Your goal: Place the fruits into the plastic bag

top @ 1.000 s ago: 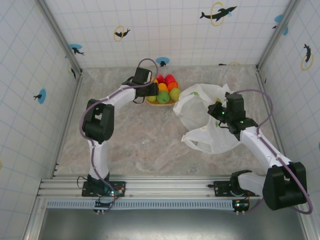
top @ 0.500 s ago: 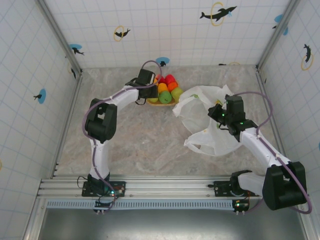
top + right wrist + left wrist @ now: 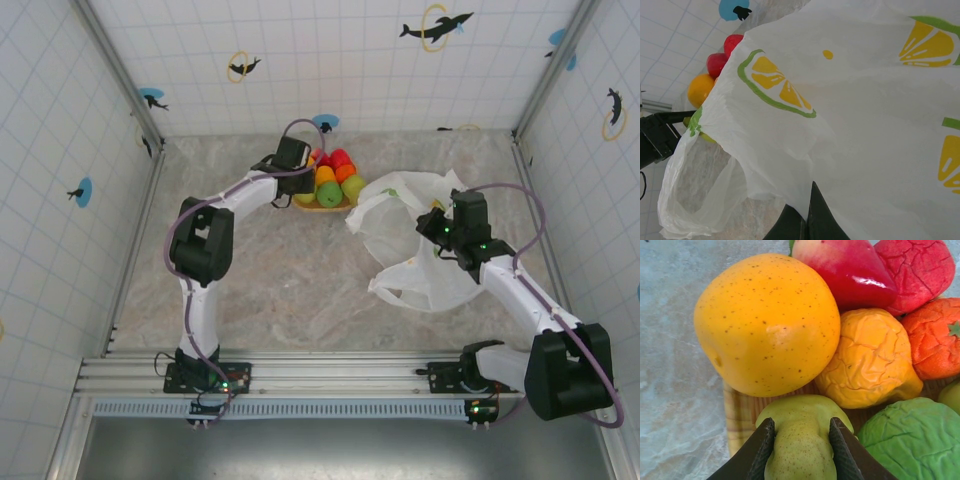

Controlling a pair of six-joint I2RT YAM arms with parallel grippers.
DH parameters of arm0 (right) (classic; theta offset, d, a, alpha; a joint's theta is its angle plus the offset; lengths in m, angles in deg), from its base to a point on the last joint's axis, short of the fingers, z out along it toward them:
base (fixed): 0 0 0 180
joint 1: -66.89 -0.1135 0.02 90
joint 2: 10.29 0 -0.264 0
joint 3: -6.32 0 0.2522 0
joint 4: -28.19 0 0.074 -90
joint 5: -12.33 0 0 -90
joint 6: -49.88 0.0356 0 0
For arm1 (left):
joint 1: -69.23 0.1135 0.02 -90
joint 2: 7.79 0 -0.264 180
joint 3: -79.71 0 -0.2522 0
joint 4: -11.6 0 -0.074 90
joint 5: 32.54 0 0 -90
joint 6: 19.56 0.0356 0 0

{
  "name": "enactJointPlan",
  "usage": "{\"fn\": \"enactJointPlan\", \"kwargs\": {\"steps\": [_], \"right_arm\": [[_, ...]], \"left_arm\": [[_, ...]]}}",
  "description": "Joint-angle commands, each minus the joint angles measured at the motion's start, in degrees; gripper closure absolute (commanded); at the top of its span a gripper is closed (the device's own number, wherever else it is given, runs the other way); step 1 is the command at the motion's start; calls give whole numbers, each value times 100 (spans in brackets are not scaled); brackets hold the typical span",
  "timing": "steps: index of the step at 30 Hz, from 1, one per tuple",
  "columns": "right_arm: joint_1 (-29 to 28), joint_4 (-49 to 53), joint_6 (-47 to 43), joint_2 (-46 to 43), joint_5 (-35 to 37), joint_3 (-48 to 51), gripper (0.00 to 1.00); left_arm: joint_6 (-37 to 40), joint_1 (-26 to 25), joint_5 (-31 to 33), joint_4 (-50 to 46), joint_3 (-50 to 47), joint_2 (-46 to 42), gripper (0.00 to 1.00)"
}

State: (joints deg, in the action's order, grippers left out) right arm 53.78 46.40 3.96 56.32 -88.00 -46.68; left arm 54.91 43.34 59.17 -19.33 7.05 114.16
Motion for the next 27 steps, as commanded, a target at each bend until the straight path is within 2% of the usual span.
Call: {"fn": "enactJointPlan", "kwargs": {"steps": [1, 5, 13, 17, 20, 22, 27], "right_arm": [[27, -146, 22, -39, 35, 66, 100], [27, -120, 40, -43, 73, 24, 100], [21, -163, 112, 95, 112, -88, 100], [2, -321, 282, 216, 14, -101, 100], [-51, -356, 338, 327, 4, -141, 100], [-77, -315, 319, 395, 4, -186, 100], [-168, -243, 303, 468, -104, -233, 100]], "left_arm": [[207, 5, 291, -85, -181, -458, 79], [174, 4, 301, -17, -633, -1010, 81], [-185, 1, 73, 474, -2627, -3013, 82], [-420, -137, -760, 575, -3307, -3955, 81], [-720, -624, -1403, 977, -3708, -4544, 82], [-856, -1147, -1668, 1292, -3991, -4806, 82], [-957, -2291, -1912, 2121, -3947, -4633, 82]]}}
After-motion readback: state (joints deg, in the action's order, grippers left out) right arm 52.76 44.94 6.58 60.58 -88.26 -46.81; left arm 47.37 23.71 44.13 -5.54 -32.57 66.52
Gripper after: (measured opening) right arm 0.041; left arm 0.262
